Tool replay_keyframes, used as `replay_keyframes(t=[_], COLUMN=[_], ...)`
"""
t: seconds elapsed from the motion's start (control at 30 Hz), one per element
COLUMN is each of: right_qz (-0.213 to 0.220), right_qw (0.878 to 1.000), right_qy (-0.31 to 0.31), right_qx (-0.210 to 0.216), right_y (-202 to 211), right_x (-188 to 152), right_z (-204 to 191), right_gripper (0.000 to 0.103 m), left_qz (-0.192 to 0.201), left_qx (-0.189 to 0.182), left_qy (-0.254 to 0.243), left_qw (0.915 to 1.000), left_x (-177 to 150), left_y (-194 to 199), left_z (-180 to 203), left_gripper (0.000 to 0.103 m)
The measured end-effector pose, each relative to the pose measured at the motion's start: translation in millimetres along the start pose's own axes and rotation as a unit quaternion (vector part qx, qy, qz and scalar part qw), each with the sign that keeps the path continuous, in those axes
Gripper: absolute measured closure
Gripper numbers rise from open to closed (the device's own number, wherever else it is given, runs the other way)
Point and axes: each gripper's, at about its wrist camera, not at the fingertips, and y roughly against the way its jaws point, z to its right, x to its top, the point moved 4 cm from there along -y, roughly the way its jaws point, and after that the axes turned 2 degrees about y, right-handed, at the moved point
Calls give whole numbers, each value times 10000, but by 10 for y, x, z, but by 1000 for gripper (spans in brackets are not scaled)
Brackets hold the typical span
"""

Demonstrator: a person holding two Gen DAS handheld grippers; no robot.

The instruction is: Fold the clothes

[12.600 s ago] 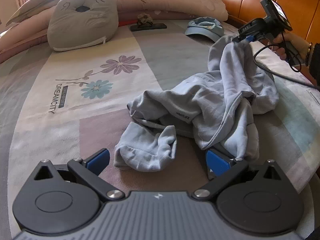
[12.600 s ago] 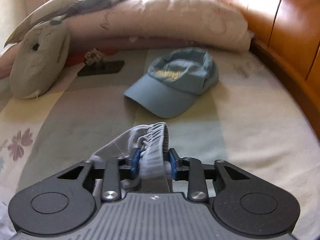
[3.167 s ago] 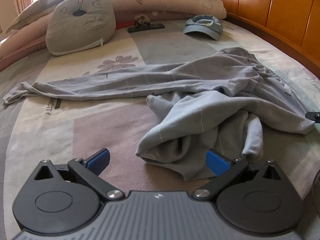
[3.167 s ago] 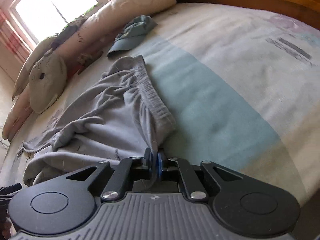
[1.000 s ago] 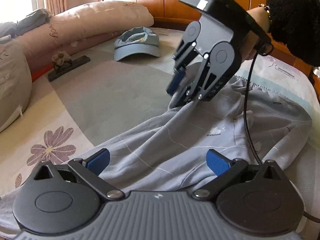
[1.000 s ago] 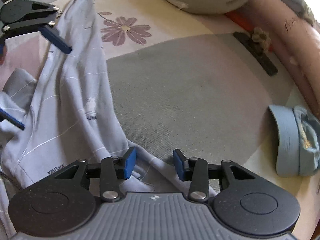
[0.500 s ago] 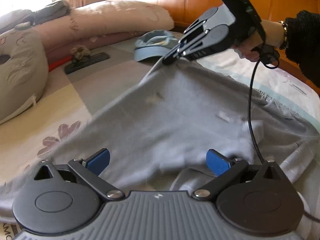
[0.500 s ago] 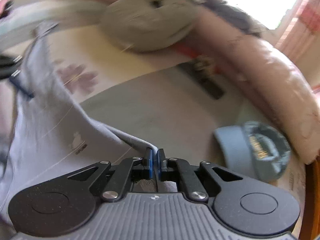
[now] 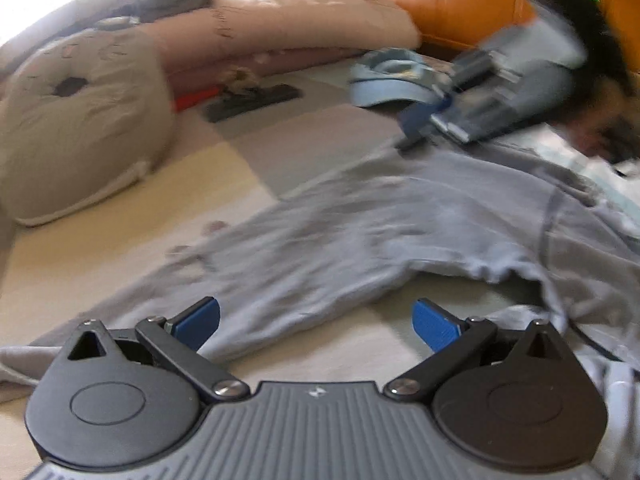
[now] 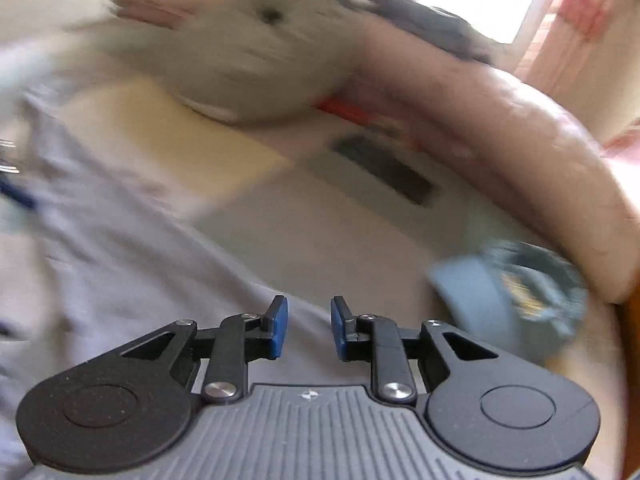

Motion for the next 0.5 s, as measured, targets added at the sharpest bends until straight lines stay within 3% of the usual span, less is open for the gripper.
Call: replay_keyframes(t=[0.17, 0.2, 0.3, 0.33, 0.4, 0.5], right_qz=[187, 183, -25, -160, -265, -333], right_qw=[9907, 9887, 9882, 9885, 9890, 9871], right_qy=[361, 498, 916, 996, 920, 753], right_qx=[1299, 1400, 1227, 1130, 1127, 1370], right_y=[102, 77, -90, -143, -161, -101], right_x=[143, 156, 147, 142, 142, 153], right_z=[-622, -734, -942, -971, -961, -945], right_gripper=[66, 61, 62, 65, 98, 98], left_qz=[-8, -9, -3, 2, 11, 41], left_qx=[405, 440, 424, 396, 366, 359], left_qy=[459, 537, 645, 655, 650, 652], left_qw=[9981, 9976, 9970, 9971, 9972, 9972], left_x=[-10, -15, -28, -28, -20, -17], left_y=[54, 60, 75, 76, 75, 82], left_z=[-399, -452, -518, -519, -497, -491], left_gripper=[1, 1, 1, 1, 1, 1])
